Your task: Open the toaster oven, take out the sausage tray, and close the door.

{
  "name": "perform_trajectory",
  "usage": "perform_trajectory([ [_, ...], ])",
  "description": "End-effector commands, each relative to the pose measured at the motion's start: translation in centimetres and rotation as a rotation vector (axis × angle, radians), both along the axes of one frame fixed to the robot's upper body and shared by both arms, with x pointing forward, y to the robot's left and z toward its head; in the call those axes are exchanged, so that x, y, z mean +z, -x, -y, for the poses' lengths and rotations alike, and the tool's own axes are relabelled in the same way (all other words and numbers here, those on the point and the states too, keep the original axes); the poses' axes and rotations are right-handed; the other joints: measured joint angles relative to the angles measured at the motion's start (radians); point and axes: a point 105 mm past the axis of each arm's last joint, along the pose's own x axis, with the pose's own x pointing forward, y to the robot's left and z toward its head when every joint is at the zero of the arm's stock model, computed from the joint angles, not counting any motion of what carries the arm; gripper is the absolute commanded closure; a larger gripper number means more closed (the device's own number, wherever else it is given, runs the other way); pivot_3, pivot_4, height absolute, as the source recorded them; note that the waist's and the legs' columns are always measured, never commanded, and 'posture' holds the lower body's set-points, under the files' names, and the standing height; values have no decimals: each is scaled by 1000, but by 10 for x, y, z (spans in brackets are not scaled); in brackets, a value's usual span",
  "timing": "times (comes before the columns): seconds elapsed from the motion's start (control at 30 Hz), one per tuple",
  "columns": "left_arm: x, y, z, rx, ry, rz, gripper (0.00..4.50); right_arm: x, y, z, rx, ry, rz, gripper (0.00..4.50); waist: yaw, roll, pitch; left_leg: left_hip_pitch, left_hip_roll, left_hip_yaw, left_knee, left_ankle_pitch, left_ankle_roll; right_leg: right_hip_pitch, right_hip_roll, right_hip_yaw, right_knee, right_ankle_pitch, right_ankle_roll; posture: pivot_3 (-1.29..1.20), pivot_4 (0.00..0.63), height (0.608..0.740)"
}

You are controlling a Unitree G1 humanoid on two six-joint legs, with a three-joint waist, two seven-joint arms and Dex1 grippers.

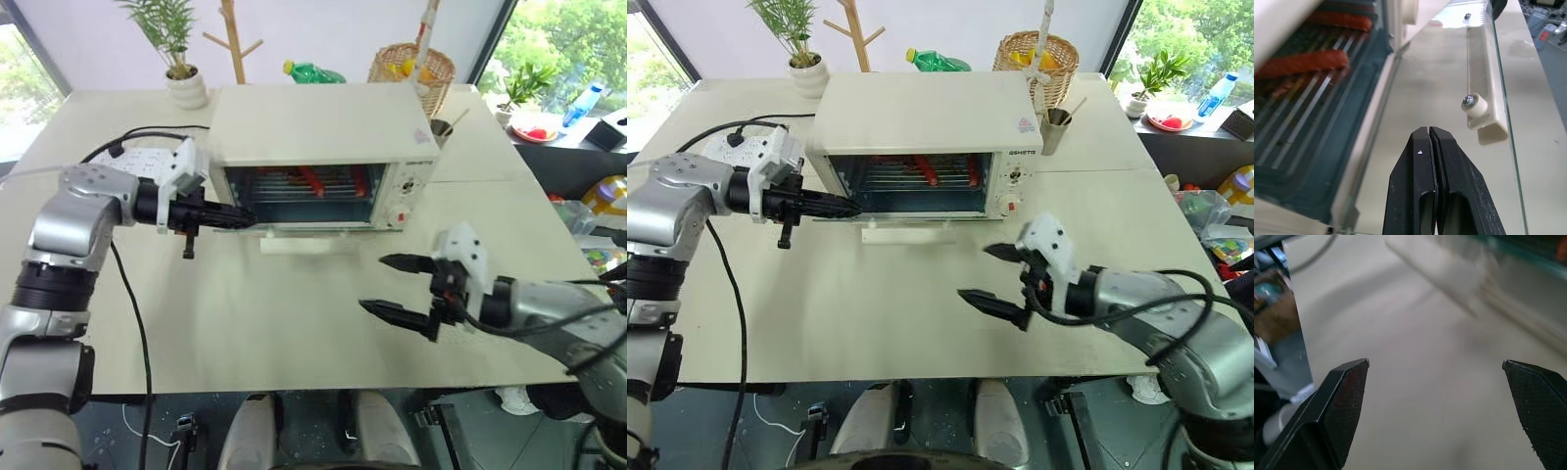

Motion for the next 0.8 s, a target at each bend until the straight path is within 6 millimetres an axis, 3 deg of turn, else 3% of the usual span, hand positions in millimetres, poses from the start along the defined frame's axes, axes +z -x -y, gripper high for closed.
perform_trajectory([
  [0.03,-1,14,1,-37,-5,-6,4466,22,14,8,30,18,74,0,-3,0,0,0,0,0,0,0,0,0,0,0,0,0,0,0,150,740],
  [0.13,-17,25,2,-40,-19,-49,4466,33,10,16,-1,36,123,0,-5,-1,0,2,2,2,0,0,0,1,1,3,0,0,0,0,150,740],
  [0.23,-40,32,3,-17,-46,-72,4466,43,-6,21,-66,38,194,0,-4,-1,0,3,4,4,0,0,0,1,2,3,0,-2,-3,0,150,740],
  [0.37,-74,23,2,87,-92,-44,4466,46,-27,15,-130,48,282,0,-1,-1,0,3,5,4,0,0,0,1,2,3,-1,-2,-4,0,150,740],
  [0.57,-99,9,3,182,-116,-2,4466,44,-53,4,-184,103,406,0,14,-1,-1,3,5,6,0,0,0,0,2,5,-2,-2,-4,0,150,740],
  [0.67,-84,7,3,213,-33,-36,4466,44,-69,-9,-188,134,483,0,17,-1,-2,4,5,8,0,0,0,1,2,6,-2,-1,-5,0,150,740],
  [0.8,-31,26,-3,161,163,-178,4466,40,-94,-27,-193,229,609,0,5,-4,0,2,6,8,0,0,0,-2,4,7,-1,-1,-6,0,150,740],
])
